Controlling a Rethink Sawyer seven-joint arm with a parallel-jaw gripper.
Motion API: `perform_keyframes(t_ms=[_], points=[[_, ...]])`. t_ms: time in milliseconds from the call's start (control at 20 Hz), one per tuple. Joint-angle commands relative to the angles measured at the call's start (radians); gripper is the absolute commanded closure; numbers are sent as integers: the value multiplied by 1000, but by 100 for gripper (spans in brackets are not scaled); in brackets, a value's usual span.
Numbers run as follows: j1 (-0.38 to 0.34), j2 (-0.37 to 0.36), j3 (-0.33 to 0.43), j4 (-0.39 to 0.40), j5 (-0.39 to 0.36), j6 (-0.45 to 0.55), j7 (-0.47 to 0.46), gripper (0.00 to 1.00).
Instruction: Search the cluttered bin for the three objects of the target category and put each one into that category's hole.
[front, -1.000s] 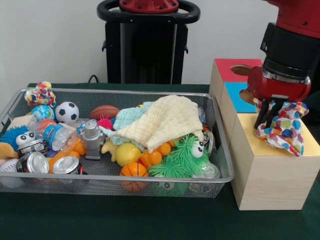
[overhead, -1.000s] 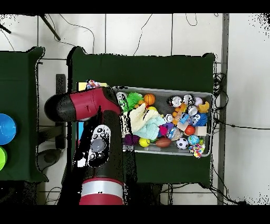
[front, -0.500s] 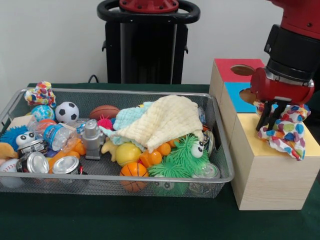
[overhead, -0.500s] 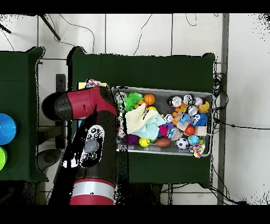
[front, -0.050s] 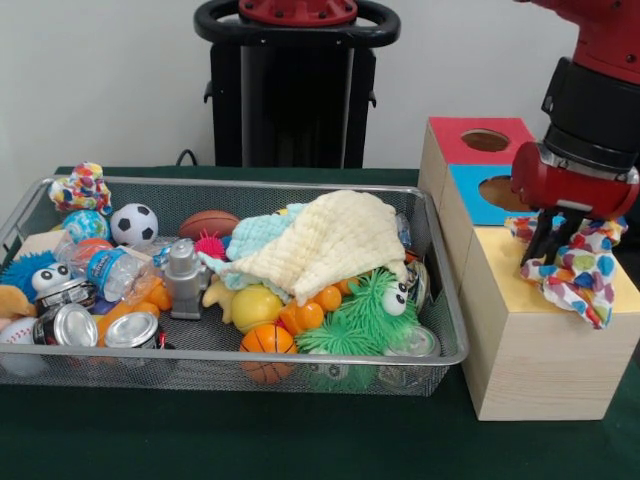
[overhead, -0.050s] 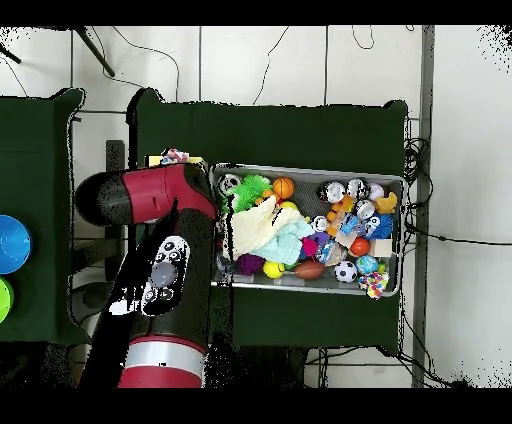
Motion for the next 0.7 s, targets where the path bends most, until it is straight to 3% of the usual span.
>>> perform_keyframes(t_ms=[50,700], points=[[11,124,28,34,57,-61,308,100],[17,170,22,41,98,-91,344,100]])
